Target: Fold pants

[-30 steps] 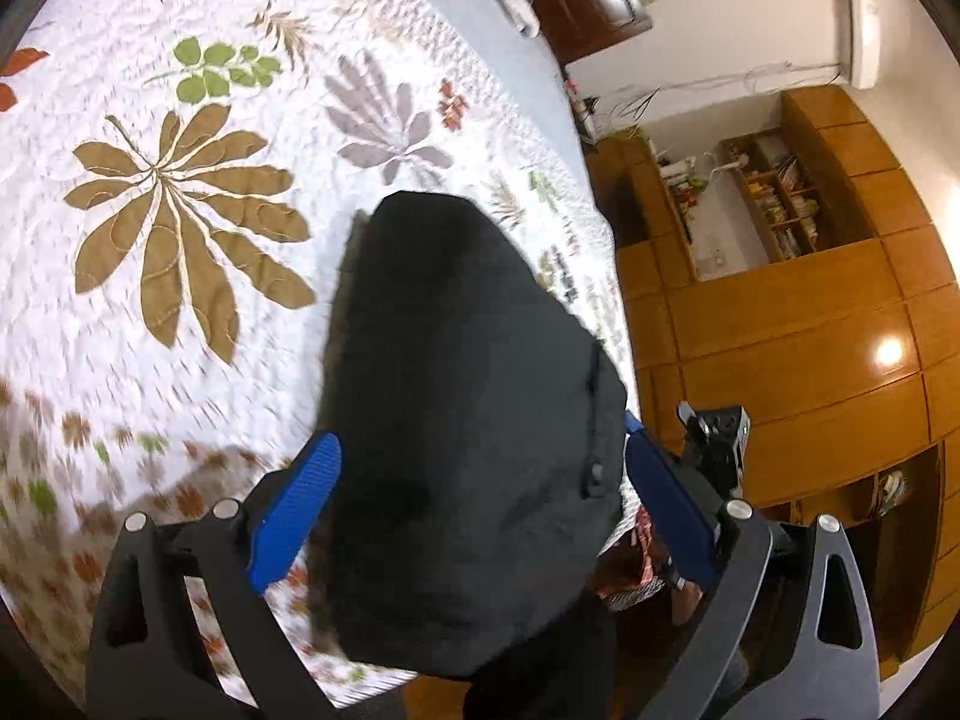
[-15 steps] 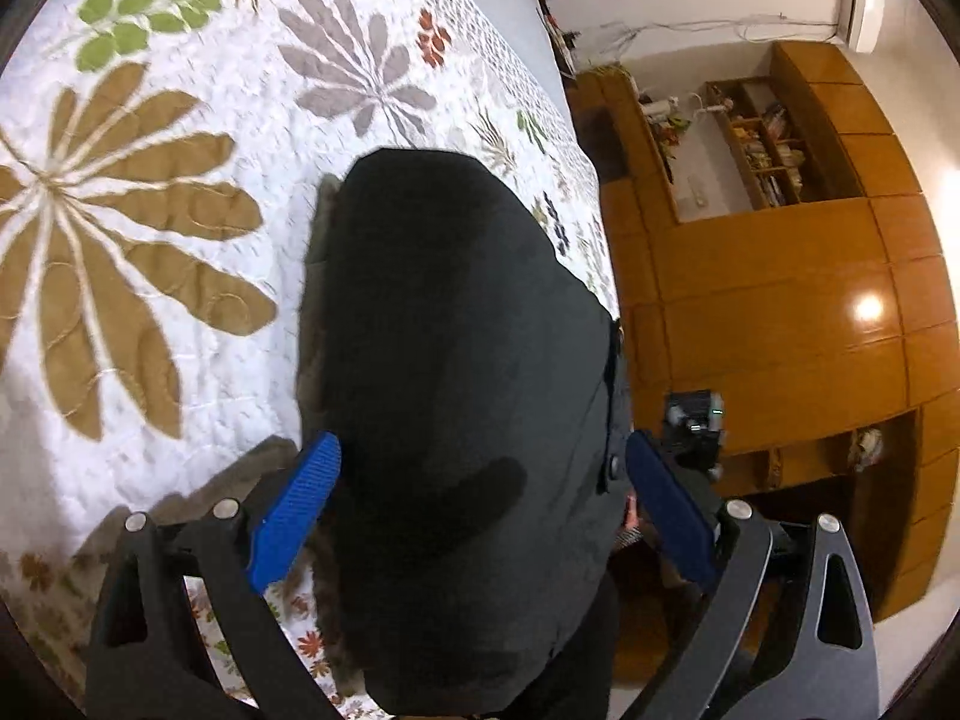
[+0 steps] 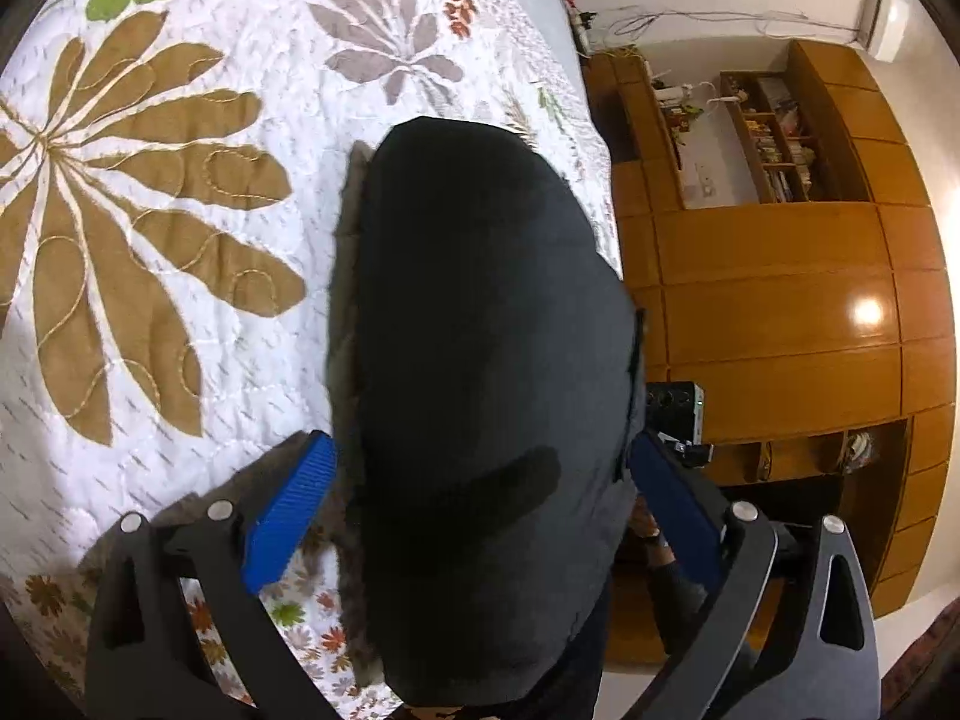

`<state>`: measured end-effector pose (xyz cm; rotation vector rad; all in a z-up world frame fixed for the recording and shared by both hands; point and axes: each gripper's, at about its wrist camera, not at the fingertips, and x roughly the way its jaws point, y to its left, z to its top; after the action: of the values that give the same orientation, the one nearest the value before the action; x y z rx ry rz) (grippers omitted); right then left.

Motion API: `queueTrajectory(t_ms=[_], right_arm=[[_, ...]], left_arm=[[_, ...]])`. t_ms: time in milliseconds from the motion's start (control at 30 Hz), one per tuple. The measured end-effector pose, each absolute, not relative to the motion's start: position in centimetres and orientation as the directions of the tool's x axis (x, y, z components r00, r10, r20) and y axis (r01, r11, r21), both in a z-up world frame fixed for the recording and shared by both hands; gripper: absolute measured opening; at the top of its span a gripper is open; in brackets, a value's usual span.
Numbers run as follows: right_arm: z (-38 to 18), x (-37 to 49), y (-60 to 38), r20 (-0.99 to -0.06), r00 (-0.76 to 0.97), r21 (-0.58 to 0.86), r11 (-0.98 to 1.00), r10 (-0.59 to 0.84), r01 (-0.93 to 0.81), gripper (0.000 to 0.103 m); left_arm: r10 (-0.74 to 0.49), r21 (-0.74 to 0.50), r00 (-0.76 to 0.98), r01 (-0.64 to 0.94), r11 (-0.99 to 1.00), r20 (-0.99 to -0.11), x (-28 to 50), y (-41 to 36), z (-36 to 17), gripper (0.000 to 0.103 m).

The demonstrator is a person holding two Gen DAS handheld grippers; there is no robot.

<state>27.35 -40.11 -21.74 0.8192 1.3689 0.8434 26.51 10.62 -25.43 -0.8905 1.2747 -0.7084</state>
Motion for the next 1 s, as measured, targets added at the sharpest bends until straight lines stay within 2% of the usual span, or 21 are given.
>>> queueTrajectory(t_ms=[533,800,900,933,1000], right_arm=[[-22.0,28.1,-40.4,-0.418,0.025,0.908,0.418,0.908,-0.023,0.099],[-22.3,28.9,-38.6,-0.437,-0.014,0.899,0.436,0.899,-0.048,0.100],[-22.5,29.0,-37.9,-0.450,-0.023,0.892,0.448,0.893,-0.059,0.100],[-22.5,29.0,-37.6,-0.457,-0.021,0.888,0.455,0.889,-0.060,0.100],[-22.3,28.9,-37.1,-0.468,-0.018,0.882,0.465,0.884,-0.082,0.097]], left_arm=[[-0.861,-0.861,0.059,0.023,0.507,-0.506,27.5,7.3,-26.3,0.100],[-0.830,-0.830,0.026,0.020,0.557,-0.557,27.9,6.2,-26.7,0.100],[-0.813,-0.812,0.038,0.028,0.583,-0.582,27.8,5.8,-26.5,0.095],[-0.804,-0.803,0.037,0.033,0.595,-0.594,27.8,5.6,-26.5,0.085],[-0.797,-0.797,0.031,0.019,0.604,-0.603,27.9,5.8,-26.7,0.076]])
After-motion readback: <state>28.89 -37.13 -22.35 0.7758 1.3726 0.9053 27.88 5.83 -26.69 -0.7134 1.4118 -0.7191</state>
